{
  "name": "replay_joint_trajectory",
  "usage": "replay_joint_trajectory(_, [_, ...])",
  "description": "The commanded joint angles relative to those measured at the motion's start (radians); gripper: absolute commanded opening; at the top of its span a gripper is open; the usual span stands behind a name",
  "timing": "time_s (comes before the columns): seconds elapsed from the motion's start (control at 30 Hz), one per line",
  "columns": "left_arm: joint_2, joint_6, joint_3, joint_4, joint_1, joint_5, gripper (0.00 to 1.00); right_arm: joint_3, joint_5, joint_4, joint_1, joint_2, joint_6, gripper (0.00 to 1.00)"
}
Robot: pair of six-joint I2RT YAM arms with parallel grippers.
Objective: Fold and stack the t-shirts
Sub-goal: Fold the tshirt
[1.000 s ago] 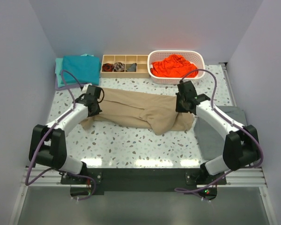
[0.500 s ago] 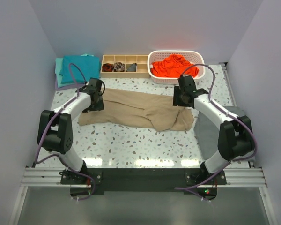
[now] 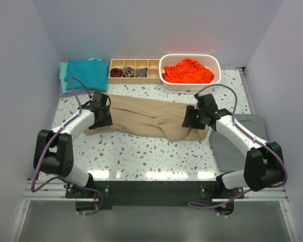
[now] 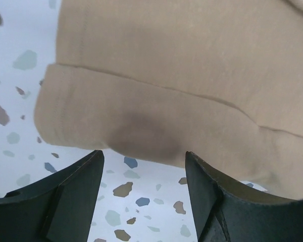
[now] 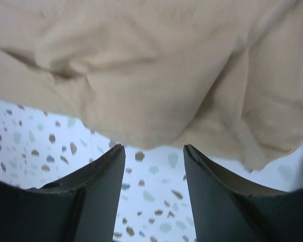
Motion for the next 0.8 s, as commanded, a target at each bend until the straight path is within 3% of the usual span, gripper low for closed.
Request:
replay_joint_trajectory(0.0, [0.02, -0.072, -0.051, 0.103, 0.007, 0.086, 0.71, -0.143, -0.169, 0.105, 0.0, -0.05, 0.141, 0.53])
replay_joint_trajectory(0.2, [0.037, -0.102, -0.093, 0.189, 0.007, 0.118, 0.73, -0.243, -0.134, 0.193, 0.0, -0.079, 0.173, 0.54])
replay_joint_trajectory(0.77, [0.046, -0.075, -0.089, 0.192, 0.005, 0.097, 0.73, -0.239, -0.071, 0.308, 0.0, 0.056, 0.178, 0.5])
